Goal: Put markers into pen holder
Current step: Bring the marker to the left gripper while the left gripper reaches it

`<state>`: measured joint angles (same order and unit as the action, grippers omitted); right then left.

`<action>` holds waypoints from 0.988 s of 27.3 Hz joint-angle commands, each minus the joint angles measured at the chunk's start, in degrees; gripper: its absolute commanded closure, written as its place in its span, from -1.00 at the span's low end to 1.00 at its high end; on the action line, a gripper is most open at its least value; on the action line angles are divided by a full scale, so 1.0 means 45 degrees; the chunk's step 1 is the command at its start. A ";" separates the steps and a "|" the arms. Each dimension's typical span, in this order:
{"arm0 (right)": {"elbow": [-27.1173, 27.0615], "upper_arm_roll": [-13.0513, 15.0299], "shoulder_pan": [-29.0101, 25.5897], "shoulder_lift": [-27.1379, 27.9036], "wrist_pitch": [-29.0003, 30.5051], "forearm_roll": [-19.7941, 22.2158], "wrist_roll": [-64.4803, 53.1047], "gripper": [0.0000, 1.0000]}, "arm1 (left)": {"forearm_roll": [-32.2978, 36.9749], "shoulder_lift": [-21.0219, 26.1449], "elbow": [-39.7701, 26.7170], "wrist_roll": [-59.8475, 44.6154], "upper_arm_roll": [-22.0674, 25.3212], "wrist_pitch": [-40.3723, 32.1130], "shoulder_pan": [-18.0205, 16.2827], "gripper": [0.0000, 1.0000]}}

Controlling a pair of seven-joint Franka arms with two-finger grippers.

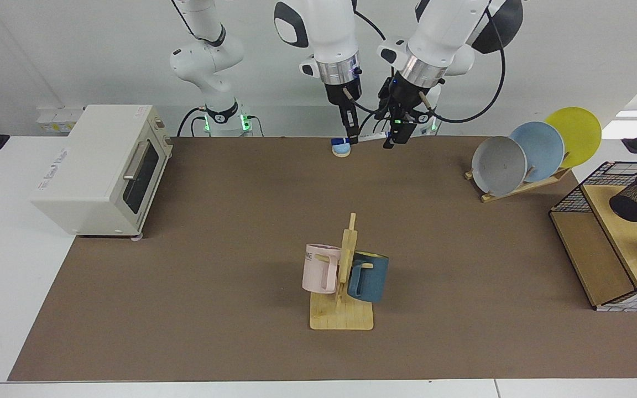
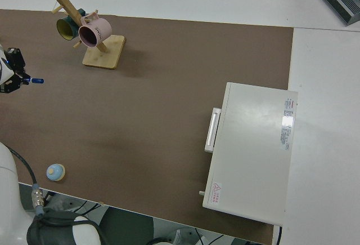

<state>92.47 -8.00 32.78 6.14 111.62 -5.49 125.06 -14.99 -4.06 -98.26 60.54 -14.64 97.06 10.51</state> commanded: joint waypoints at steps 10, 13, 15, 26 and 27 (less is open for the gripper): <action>-0.0998 0.0040 0.0079 0.0490 -0.0429 0.0399 0.0823 1.00 | -0.0224 -0.0562 -0.1738 -0.1696 0.0088 0.1361 0.0867 -0.70; -0.0998 0.0040 0.0099 0.0490 -0.0449 0.0438 0.0842 1.00 | -0.0283 -0.0543 -0.1718 -0.1735 0.0069 0.1498 0.0887 -0.67; -0.0998 0.0021 0.0119 0.0510 -0.0448 0.0535 0.0842 1.00 | -0.0536 -0.0543 -0.1699 -0.1716 0.0069 0.1614 0.0887 -0.65; -0.0998 0.0021 0.0079 0.0510 -0.0566 0.0555 0.0823 1.00 | -0.1357 -0.0503 -0.1640 -0.1403 0.0186 0.1811 0.0750 -0.44; -0.0998 0.0021 0.0079 0.0510 -0.0566 0.0555 0.0823 1.00 | -0.1357 -0.0503 -0.1621 -0.1364 0.0225 0.1830 0.0750 -0.44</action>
<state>90.13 -7.31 32.70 7.02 110.23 -4.52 126.56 -19.56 -4.76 -103.65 54.22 -14.46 103.37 12.81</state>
